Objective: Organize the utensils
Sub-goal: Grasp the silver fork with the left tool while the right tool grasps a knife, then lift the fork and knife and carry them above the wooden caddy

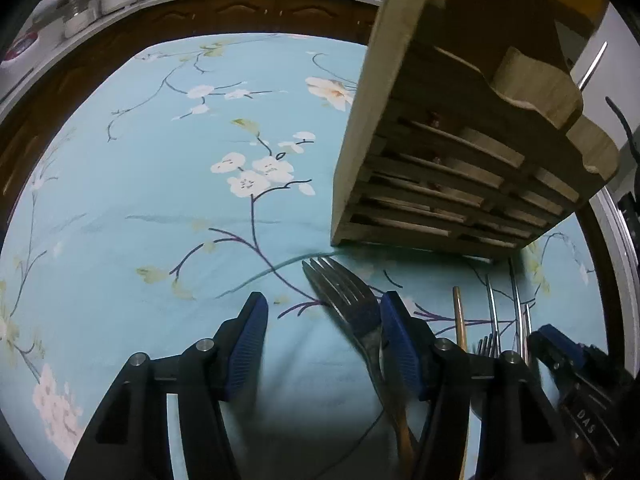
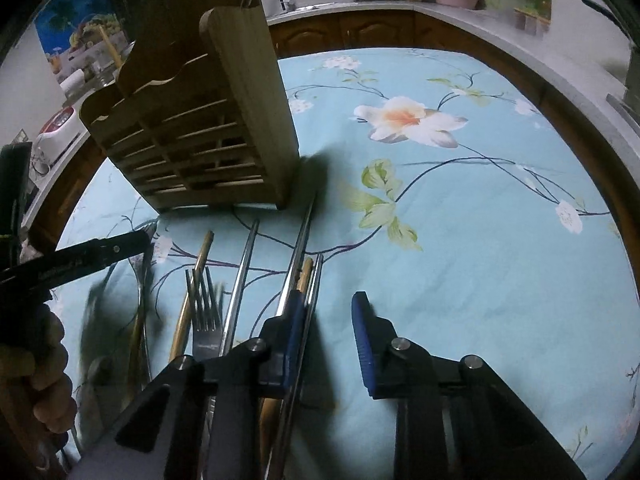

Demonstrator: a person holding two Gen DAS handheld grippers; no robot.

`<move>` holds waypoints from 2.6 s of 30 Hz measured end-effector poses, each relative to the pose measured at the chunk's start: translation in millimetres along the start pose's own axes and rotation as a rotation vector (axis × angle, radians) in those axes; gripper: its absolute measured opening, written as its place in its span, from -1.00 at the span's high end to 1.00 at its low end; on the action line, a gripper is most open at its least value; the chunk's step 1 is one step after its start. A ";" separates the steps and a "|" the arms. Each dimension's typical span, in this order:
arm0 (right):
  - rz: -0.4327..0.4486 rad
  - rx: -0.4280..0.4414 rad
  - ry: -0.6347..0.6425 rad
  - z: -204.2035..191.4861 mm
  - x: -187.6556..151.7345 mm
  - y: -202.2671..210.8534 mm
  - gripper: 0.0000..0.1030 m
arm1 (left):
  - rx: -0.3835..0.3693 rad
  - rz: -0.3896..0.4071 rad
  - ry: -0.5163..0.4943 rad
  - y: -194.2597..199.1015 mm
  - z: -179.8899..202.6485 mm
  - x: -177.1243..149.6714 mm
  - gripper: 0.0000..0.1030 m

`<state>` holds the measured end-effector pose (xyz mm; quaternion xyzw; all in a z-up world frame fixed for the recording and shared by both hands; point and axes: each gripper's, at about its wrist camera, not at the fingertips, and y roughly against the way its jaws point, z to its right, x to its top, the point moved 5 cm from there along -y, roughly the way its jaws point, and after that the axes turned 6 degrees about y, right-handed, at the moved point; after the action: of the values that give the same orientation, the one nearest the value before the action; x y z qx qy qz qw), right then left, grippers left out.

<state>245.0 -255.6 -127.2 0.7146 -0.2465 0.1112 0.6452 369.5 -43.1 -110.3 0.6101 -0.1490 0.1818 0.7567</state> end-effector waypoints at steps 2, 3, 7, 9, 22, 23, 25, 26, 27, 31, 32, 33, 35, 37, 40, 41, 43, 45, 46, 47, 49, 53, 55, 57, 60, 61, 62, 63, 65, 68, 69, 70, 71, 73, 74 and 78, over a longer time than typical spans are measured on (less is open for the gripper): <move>-0.008 -0.005 0.013 -2.4 2.1 -2.9 0.58 | 0.001 0.001 -0.009 -1.9 1.2 0.1 -0.11; -0.012 -0.011 0.023 -4.1 3.0 -4.6 0.58 | -0.002 0.002 -0.011 -1.6 1.3 0.0 -0.10; -0.017 -0.026 0.041 -5.7 5.8 -6.5 0.62 | -0.016 0.006 -0.013 -0.2 -2.5 -0.6 0.06; -0.020 -0.035 0.054 -5.8 5.7 -6.9 0.68 | -0.038 0.000 -0.008 1.6 -5.0 -1.5 0.22; -0.042 0.021 0.016 11.4 -0.2 -2.9 0.87 | -0.192 -0.090 0.089 14.8 -36.6 -15.6 0.67; -0.045 0.027 0.010 11.8 0.4 -3.7 0.87 | -0.194 -0.090 0.096 15.3 -37.6 -15.0 0.64; -0.048 0.039 0.005 10.6 1.3 -4.0 0.82 | -0.198 -0.089 0.110 15.6 -39.7 -12.9 0.61; -0.049 0.044 0.005 11.4 3.2 -5.5 0.78 | -0.202 -0.089 0.118 14.5 -40.8 -11.3 0.59; -0.050 0.051 0.000 11.4 4.7 -6.7 0.78 | -0.206 -0.090 0.123 14.1 -41.0 -10.1 0.58; -0.054 0.069 -0.012 10.7 8.8 -9.8 0.78 | -0.221 -0.090 0.147 9.6 -41.6 -4.2 0.57; -0.054 0.075 -0.020 11.1 9.6 -9.9 0.78 | -0.224 -0.086 0.151 8.2 -41.5 -3.2 0.57; -0.053 0.073 -0.021 11.6 11.2 -10.9 0.80 | -0.225 -0.082 0.151 7.1 -41.2 -2.5 0.57; -0.048 0.063 -0.016 11.5 10.7 -10.5 0.86 | -0.222 -0.072 0.140 6.6 -39.9 -2.5 0.60; -0.046 0.056 -0.009 10.3 11.3 -11.4 0.86 | -0.222 -0.072 0.140 6.5 -39.1 -3.6 0.68; -0.037 0.046 -0.005 8.9 10.4 -9.6 0.88 | -0.238 -0.071 0.159 11.9 -41.2 -5.6 0.74; -0.033 0.051 -0.007 8.5 9.6 -7.9 0.89 | -0.242 -0.061 0.161 16.6 -42.2 -6.5 0.76; -0.015 0.070 -0.019 8.2 8.4 -1.2 0.90 | -0.252 -0.037 0.165 27.9 -43.2 -8.6 0.78; 0.015 0.090 -0.032 7.8 8.3 10.0 0.91 | -0.262 -0.011 0.167 43.0 -43.5 -11.4 0.81; 0.036 0.107 -0.038 7.0 8.6 18.0 0.91 | -0.270 0.006 0.166 51.3 -43.1 -12.9 0.84; 0.063 0.125 -0.041 5.6 9.6 26.8 0.92 | -0.276 0.026 0.160 61.0 -41.9 -15.2 0.85; 0.098 0.124 -0.037 2.9 11.1 41.2 0.92 | -0.285 0.055 0.150 77.5 -39.4 -20.8 0.87; 0.195 0.153 -0.031 -1.1 15.0 73.3 0.92 | -0.307 0.112 0.126 110.8 -34.8 -34.6 0.90; 0.232 0.154 -0.027 -2.9 16.4 87.7 0.93 | -0.328 0.136 0.121 127.0 -33.7 -40.6 0.91; 0.267 0.165 -0.030 -4.0 18.0 100.7 0.93 | -0.350 0.159 0.119 143.0 -34.1 -46.4 0.93; 0.313 0.172 -0.031 -6.0 20.3 117.6 0.93 | -0.371 0.196 0.112 167.5 -36.8 -54.2 0.95; 0.330 0.177 -0.032 -6.9 21.6 123.5 0.93 | -0.375 0.209 0.109 174.9 -36.8 -56.3 0.96; 0.342 0.175 -0.032 -7.0 22.8 128.9 0.93 | -0.380 0.219 0.105 181.1 -37.8 -57.4 0.97; 0.355 0.174 -0.030 -7.4 23.9 133.4 0.93 | -0.384 0.226 0.102 184.4 -38.4 -57.8 0.98; 0.383 0.177 -0.027 -9.4 26.2 143.5 0.93 | -0.383 0.247 0.095 196.2 -40.9 -60.4 0.98; 0.413 0.177 -0.022 -12.5 28.8 154.4 0.93 | -0.396 0.274 0.092 213.7 -45.0 -65.6 0.98; 0.423 0.180 -0.023 -13.3 29.8 158.0 0.93 | -0.402 0.279 0.095 218.0 -46.4 -67.1 0.98; 0.429 0.181 -0.022 -13.7 29.5 160.9 0.93 | -0.403 0.286 0.098 222.4 -47.3 -67.9 0.98; 0.437 0.180 -0.023 -14.0 29.9 164.0 0.93 | -0.404 0.295 0.097 227.0 -48.3 -69.0 0.98; 0.453 0.183 -0.025 -14.3 30.8 169.7 0.93 | -0.411 0.308 0.099 233.5 -49.8 -69.8 0.98; 0.461 0.184 -0.027 -14.4 31.7 172.6 0.93 | -0.415 0.313 0.099 235.8 -50.0 -69.1 0.98; 0.507 0.192 -0.036 -13.6 35.7 184.3 0.93 | -0.435 0.350 0.103 251.5 -51.9 -67.1 0.98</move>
<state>186.3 -258.2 51.5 0.6897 -0.4173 0.2793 0.5217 195.1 49.1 67.3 0.3884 -0.2490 0.3040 0.8335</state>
